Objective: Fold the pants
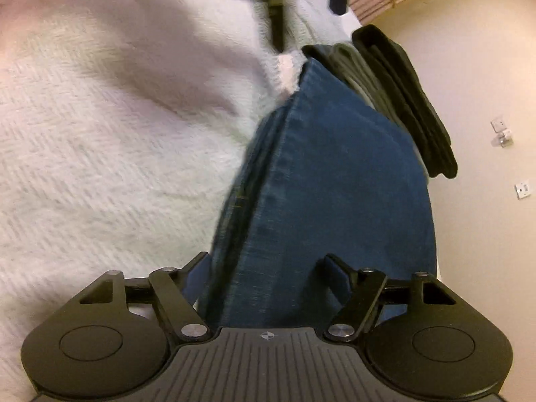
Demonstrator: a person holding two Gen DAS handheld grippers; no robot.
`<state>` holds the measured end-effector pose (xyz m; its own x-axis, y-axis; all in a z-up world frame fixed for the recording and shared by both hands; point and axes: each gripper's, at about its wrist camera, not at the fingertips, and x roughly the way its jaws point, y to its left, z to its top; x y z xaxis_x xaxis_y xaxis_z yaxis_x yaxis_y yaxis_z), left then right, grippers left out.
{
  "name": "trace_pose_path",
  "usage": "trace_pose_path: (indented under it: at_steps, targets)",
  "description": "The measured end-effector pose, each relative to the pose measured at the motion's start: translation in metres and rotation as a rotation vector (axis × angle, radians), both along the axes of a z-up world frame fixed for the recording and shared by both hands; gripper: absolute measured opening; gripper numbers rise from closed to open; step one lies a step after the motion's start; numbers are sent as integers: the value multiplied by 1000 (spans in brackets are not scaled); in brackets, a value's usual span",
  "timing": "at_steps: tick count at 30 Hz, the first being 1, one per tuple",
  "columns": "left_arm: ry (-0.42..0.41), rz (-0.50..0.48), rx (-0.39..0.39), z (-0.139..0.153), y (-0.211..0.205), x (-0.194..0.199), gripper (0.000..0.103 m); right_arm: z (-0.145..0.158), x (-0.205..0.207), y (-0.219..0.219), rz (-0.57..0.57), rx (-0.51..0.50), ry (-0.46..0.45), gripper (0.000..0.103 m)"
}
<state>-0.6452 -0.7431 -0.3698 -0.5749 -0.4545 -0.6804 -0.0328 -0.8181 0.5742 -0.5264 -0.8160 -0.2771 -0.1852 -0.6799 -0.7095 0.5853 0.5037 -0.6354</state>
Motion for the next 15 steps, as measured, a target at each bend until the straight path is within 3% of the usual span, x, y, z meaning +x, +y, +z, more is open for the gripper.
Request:
trace_pose_path:
  at_steps: [2,4,7,12,14,15]
  targets:
    - [-38,-90,-97,-15,10,-3,89,9,-9,-1,4,13,-29,33]
    - [-59,-185,-205,-29,20,-6,92,38,-20,3,-25,31,-102,20]
    - [-46,-267,-299,-39,26,-16,95,83,-45,-1,-108,70,-213,17]
    - [2,-307,-373,-45,29,-42,95,136,-87,-6,-220,146,-370,16]
    - [15,-311,-409,-48,30,-53,94,150,-99,-6,-247,168,-424,16]
    - [4,-316,-414,-50,30,-58,87,154,-103,-8,-254,174,-441,16]
